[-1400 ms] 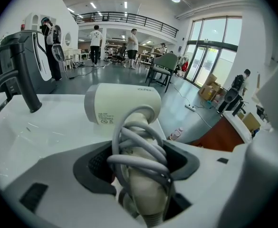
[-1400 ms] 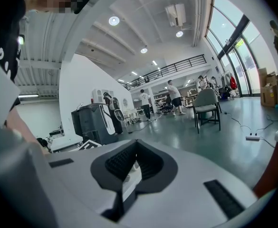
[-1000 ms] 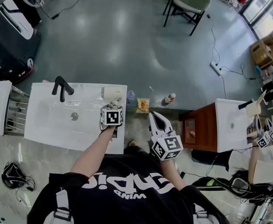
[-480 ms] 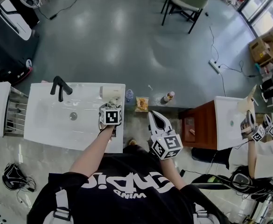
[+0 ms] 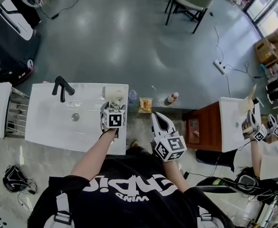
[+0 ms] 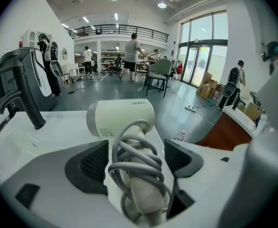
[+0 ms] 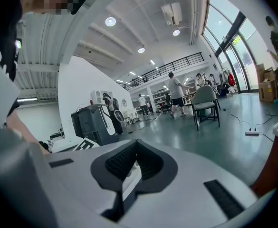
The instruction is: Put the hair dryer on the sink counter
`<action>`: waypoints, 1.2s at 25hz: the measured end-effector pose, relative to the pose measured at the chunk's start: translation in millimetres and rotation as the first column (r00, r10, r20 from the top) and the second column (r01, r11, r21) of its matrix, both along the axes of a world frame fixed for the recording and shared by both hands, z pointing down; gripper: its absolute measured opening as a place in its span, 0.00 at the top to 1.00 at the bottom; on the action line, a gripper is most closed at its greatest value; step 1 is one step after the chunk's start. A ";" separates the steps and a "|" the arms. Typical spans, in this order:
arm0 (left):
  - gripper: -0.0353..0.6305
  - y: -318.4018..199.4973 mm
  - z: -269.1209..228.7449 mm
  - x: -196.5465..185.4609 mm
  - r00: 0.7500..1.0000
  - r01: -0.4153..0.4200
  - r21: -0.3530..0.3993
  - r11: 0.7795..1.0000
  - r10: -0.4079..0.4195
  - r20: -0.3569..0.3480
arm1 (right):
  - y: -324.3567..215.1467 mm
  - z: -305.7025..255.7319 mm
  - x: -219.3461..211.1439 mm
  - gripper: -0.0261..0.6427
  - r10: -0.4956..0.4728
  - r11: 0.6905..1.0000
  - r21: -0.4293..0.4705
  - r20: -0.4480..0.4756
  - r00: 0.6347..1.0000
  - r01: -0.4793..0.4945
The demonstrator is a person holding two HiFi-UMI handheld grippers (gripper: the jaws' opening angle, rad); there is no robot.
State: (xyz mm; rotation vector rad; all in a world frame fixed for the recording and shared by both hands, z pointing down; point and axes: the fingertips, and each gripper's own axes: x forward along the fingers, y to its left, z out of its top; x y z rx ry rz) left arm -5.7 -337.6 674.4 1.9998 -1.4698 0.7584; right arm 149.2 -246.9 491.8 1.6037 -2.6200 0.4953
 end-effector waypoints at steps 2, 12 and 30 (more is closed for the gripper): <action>0.40 -0.6 -5.0 -1.7 1.000 0.001 0.012 1.000 -0.001 -0.003 | 0.1 -0.9 -0.6 0.94 0.001 1.000 -0.001 0.000 1.000 -0.001; 0.40 8.8 -92.3 -19.0 0.997 -0.063 0.238 0.969 0.072 -0.030 | 0.4 -0.3 7.0 0.94 0.019 1.000 -0.002 -0.019 1.000 -0.019; 0.92 61.5 -182.2 -78.4 0.954 -0.097 0.319 0.943 0.179 -0.240 | 5.0 -9.4 -63.3 0.94 -0.051 0.999 -0.011 -0.025 0.998 0.051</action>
